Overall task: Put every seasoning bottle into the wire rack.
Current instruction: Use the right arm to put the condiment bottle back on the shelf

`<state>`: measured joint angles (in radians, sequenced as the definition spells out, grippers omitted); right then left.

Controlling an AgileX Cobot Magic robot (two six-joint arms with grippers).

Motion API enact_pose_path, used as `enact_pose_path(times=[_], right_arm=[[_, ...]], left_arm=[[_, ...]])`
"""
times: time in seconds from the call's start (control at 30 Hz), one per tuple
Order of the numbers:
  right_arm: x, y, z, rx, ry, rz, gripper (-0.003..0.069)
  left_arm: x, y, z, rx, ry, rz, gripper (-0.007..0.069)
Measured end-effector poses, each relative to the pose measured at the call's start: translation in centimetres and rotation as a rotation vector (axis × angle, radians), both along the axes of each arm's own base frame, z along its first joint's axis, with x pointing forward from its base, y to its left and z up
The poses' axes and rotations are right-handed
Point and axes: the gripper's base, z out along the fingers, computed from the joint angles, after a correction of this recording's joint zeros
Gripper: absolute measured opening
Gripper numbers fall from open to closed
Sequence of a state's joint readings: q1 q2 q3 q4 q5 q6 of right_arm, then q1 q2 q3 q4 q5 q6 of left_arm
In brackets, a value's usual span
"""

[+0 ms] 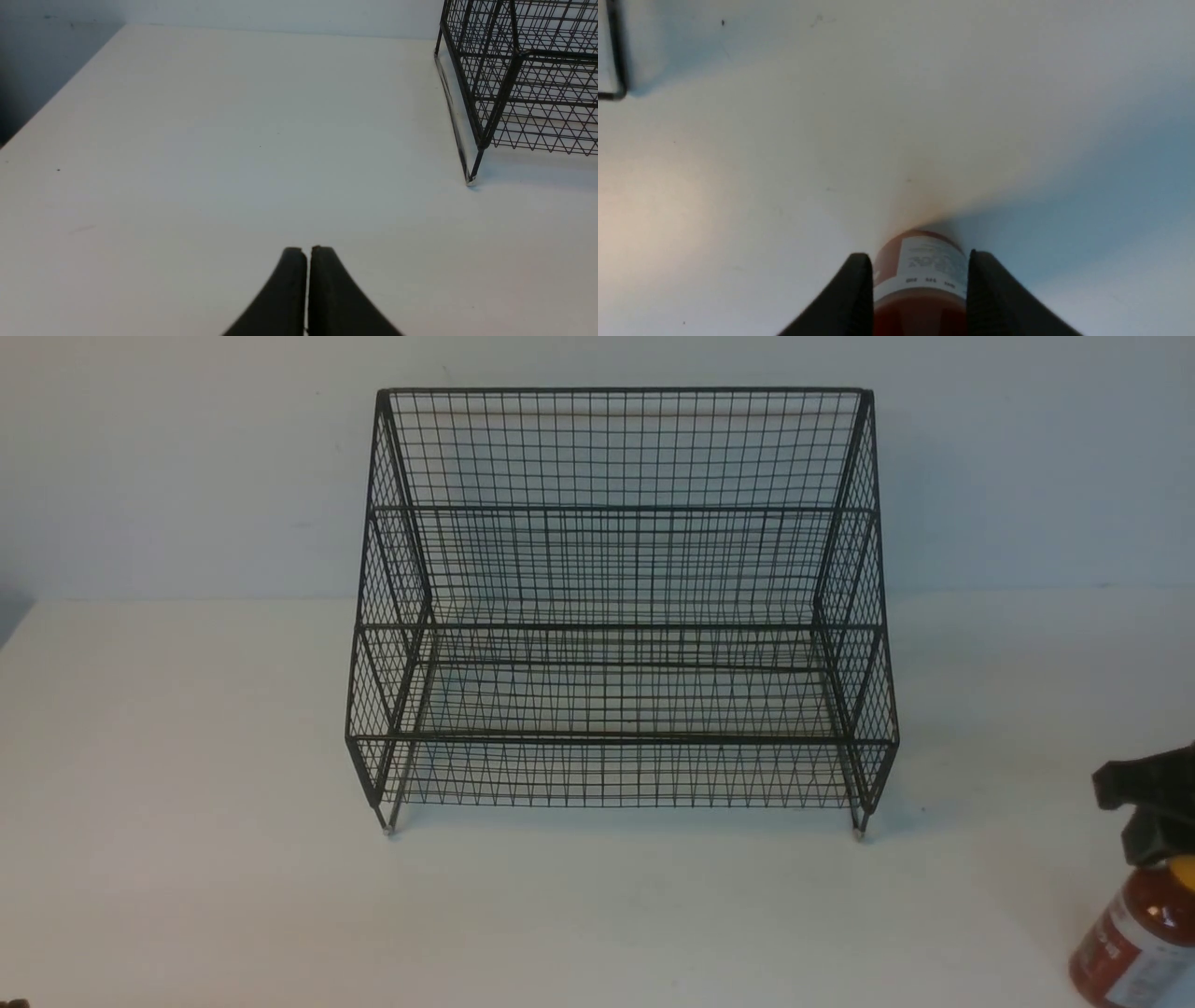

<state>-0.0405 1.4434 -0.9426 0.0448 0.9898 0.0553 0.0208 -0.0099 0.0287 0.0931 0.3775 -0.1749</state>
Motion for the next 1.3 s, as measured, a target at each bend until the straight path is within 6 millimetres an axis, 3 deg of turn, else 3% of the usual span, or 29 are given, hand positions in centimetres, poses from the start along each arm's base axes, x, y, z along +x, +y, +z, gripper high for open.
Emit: enact_pose_path(times=[0.1, 0.3, 0.47, 0.53, 0.57, 0.67, 0.8, 1.03, 1.2, 1.3], right_arm=[[0.0, 0.0, 1.1, 0.0, -0.007, 0.001, 0.0251], [-0.8, 0.1, 5.5, 0.003, -0.091, 0.002, 0.0251], [-2.2, 0.8, 12.0, 0.072, -0.218, 0.001, 0.0251], [-2.3, 1.1, 13.5, 0.111, -0.262, 0.006, 0.0251], [-2.6, 1.7, 15.6, 0.177, -0.33, 0.021, 0.0251], [-2.8, 2.7, 18.2, 0.269, -0.412, 0.06, 0.0251], [-2.8, 4.4, 20.0, 0.355, -0.458, 0.13, 0.0251], [-0.4, 11.9, 19.1, 0.416, -0.399, 0.327, 0.0251], [3.1, 16.8, 16.4, 0.283, -0.344, 0.345, 0.0251], [5.0, 18.4, 15.1, 0.204, -0.334, 0.332, 0.0251]], left_arm=[[0.0, 0.0, 0.0, 0.0, 0.0, 0.0, -0.0005], [0.0, 0.0, 0.0, 0.0, 0.0, 0.0, -0.0005], [0.0, 0.0, 0.0, 0.0, 0.0, 0.0, -0.0005], [0.0, 0.0, 0.0, 0.0, 0.0, 0.0, -0.0005], [0.0, 0.0, 0.0, 0.0, 0.0, 0.0, -0.0005], [0.0, 0.0, 0.0, 0.0, 0.0, 0.0, -0.0005], [0.0, 0.0, 0.0, 0.0, 0.0, 0.0, -0.0005], [0.0, 0.0, 0.0, 0.0, 0.0, 0.0, -0.0005], [0.0, 0.0, 0.0, 0.0, 0.0, 0.0, -0.0005], [0.0, 0.0, 0.0, 0.0, 0.0, 0.0, -0.0005]])
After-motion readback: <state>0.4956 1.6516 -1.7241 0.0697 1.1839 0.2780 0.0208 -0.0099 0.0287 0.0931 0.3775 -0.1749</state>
